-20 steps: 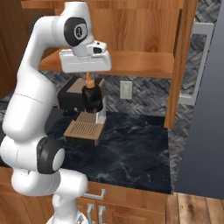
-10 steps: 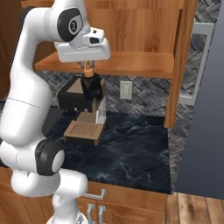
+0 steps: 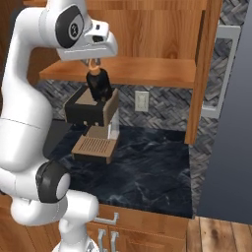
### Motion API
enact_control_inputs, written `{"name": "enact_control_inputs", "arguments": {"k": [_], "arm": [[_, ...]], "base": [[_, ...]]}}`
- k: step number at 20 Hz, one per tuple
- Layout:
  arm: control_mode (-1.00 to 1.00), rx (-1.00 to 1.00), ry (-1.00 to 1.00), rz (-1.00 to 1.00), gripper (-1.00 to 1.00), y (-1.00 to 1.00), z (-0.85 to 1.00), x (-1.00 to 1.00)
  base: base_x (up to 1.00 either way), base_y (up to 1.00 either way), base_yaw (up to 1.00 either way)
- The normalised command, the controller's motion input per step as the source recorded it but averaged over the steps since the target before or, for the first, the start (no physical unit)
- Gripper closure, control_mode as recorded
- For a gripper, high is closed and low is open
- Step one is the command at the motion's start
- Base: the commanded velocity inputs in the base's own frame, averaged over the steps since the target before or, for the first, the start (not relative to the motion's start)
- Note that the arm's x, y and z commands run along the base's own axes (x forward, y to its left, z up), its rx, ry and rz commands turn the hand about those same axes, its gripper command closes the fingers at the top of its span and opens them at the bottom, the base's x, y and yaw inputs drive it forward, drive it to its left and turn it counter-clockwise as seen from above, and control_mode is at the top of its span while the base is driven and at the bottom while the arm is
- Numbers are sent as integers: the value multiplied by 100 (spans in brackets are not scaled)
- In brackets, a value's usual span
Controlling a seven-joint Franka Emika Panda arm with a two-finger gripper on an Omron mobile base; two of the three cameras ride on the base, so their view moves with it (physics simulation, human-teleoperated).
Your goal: Pick up the soap dispenser and soap dispenser from the sink, and place them back in the cabinet, and close the cabinet doors.
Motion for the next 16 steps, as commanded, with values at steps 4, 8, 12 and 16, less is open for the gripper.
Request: {"name": "enact_control_inputs", "arguments": {"k": [4,8,12,16], "arm": [[-100,0,-18,0,100,16,8,34],[-100,0,-8,-2,100,15,2,65],[-100,0,0,-2,100,14,0,89],[-100,0,0,-3,100,7,11,90]], "base": [[0,0,0],[0,0,0],[0,0,0],[0,0,0]]}}
